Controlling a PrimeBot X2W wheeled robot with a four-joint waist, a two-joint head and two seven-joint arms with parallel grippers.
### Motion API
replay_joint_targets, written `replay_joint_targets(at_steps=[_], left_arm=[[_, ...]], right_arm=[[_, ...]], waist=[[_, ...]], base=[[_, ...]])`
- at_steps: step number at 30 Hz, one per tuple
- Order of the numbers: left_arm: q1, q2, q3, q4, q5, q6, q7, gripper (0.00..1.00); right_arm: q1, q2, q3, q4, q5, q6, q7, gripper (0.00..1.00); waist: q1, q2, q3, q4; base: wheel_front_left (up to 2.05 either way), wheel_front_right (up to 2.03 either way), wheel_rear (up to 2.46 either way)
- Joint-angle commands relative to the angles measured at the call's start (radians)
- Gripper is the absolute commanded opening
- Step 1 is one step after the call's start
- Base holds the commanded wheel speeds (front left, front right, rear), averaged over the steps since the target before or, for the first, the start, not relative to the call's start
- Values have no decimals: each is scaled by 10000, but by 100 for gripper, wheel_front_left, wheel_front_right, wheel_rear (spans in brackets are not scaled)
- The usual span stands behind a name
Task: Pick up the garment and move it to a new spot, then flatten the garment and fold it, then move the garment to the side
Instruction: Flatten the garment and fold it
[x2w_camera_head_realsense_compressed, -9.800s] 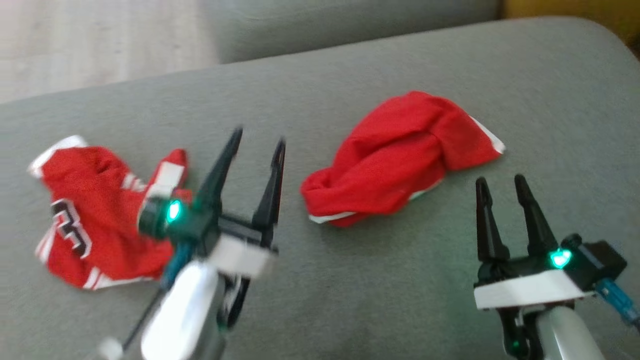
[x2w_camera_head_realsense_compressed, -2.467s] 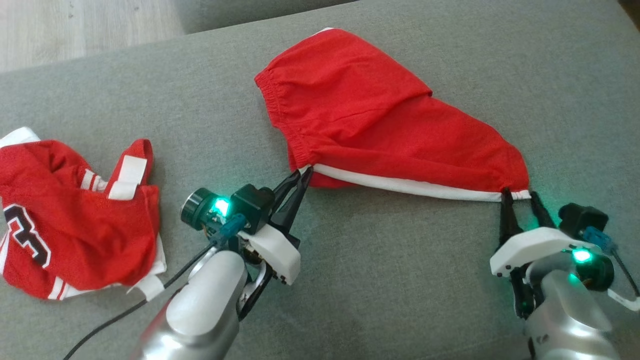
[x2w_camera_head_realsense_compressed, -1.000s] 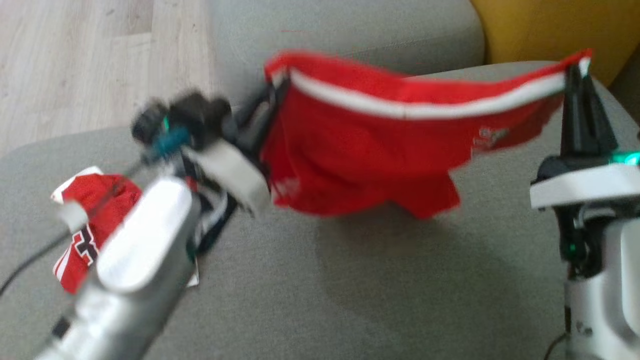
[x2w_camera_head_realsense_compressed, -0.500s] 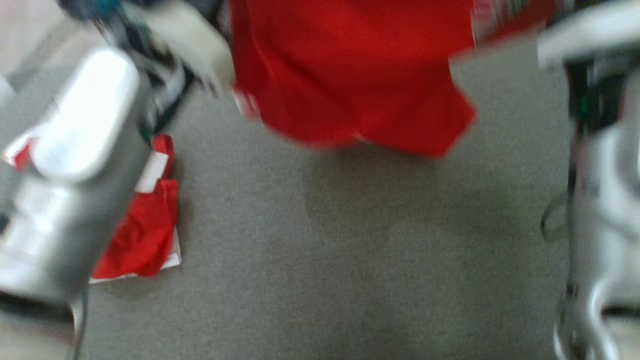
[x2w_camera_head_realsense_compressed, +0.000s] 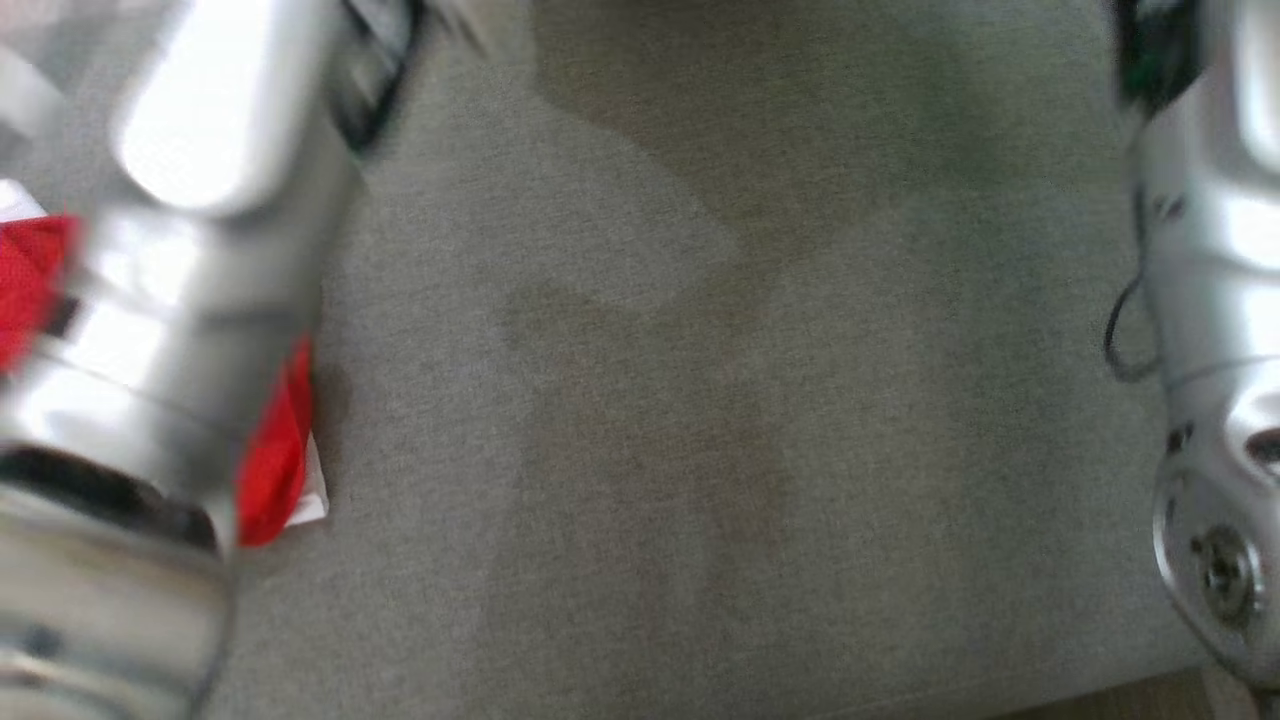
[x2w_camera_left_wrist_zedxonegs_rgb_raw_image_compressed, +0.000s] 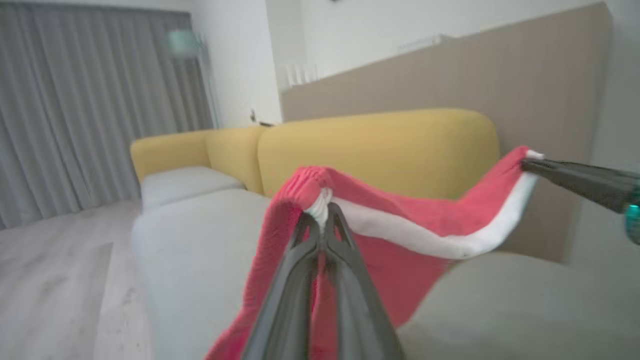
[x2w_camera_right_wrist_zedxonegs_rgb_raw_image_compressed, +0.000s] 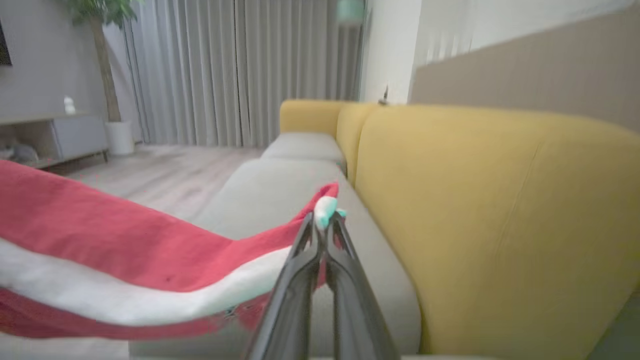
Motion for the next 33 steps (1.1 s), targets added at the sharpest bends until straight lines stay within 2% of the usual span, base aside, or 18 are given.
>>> replay_joint_targets(at_steps=[1, 2, 8, 13, 16, 22, 26, 33], left_arm=[[257, 279, -410, -308, -461, -51, -33, 0], [257, 279, -410, -308, -461, -51, -33, 0], [2142, 1123, -2829, -941, -1705, -53, 63, 0], [3358, 1612, -3851, -1389, -2429, -54, -218, 0], [3786, 1646, -4134, -1491, -2528, -54, -428, 0], [4508, 1354, -4432, -1642, -2423, 98, -726, 0], [5115, 1180, -4608, -1853, -2473, 324, -766, 0], [6076, 1134, -4895, -2738, -2621, 896, -461, 0]], right_arm=[[167, -71, 377, 246, 132, -7, 247, 0], [167, -71, 377, 246, 132, -7, 247, 0], [1338, -819, 1889, 1747, 934, -7, 1218, 0], [2363, -1456, 3044, 1872, 2242, -7, 1996, 0], [2985, -1896, 3525, 1509, 3133, -7, 2413, 0], [4205, -2782, 3905, 418, 4467, -7, 2918, 0], [5075, -3150, 3687, -374, 5128, -7, 3100, 0], [6811, -3606, 2809, -2071, 5487, -7, 3595, 0]], waist=[[-2, 0, -57, 60], [-2, 0, -57, 60], [-2, 0, -507, 205], [-2, 0, -1092, 275], [-2, 0, -1469, 345], [-2, 0, -2280, 405], [-2, 0, -2833, 401], [-2, 0, -3327, 476]], base=[[0, 0, 0], [0, 0, 0], [0, 0, 0], [0, 0, 0], [0, 0, 0], [0, 0, 0], [0, 0, 0], [0, 0, 0]])
